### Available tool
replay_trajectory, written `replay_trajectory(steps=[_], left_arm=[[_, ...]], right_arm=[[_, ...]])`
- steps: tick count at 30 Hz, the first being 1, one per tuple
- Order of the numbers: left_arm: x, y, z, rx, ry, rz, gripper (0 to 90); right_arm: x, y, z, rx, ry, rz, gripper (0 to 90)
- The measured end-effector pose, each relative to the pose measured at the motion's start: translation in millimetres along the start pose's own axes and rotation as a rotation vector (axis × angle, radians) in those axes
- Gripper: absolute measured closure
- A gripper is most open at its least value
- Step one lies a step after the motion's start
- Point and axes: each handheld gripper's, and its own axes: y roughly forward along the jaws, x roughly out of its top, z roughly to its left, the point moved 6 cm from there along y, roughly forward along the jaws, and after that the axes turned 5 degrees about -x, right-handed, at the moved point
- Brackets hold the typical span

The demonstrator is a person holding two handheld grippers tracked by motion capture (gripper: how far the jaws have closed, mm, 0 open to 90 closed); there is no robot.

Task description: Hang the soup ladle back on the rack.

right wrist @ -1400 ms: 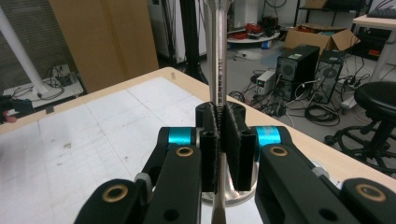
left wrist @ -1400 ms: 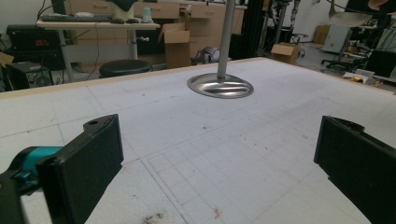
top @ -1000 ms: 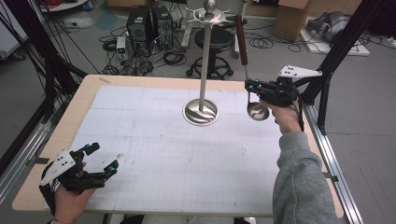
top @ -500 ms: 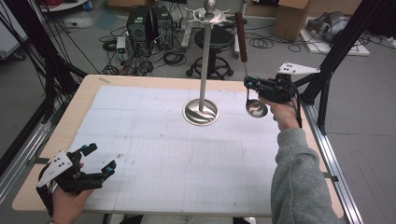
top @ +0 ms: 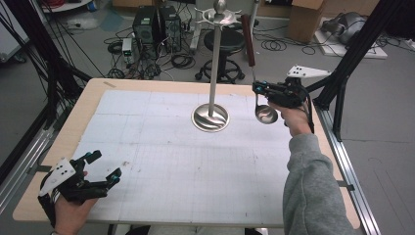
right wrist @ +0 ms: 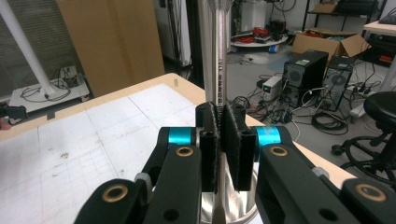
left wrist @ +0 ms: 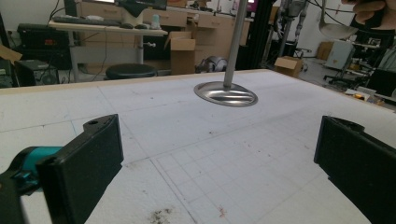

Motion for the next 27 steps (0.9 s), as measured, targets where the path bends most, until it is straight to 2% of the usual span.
replay_trajectory(steps=[7, 13, 27], left_arm=[[-0.5, 3.2, -0.4, -0.004, 0.003, 0.006, 1.8], [-0.2, 3.2, -0.2, -0.006, 0.003, 0.006, 1.8], [-0.8, 4.1, -0.8, -0.008, 0.000, 0.010, 1.8]], right_arm=[[0.4, 2.7, 7.0, 0.014, -0.021, 0.009, 84.8], [0.2, 7.1, 9.7, 0.008, -0.023, 0.018, 84.8], [-0.3, 18.9, 13.4, -0.029, -0.032, 0.058, 84.8]])
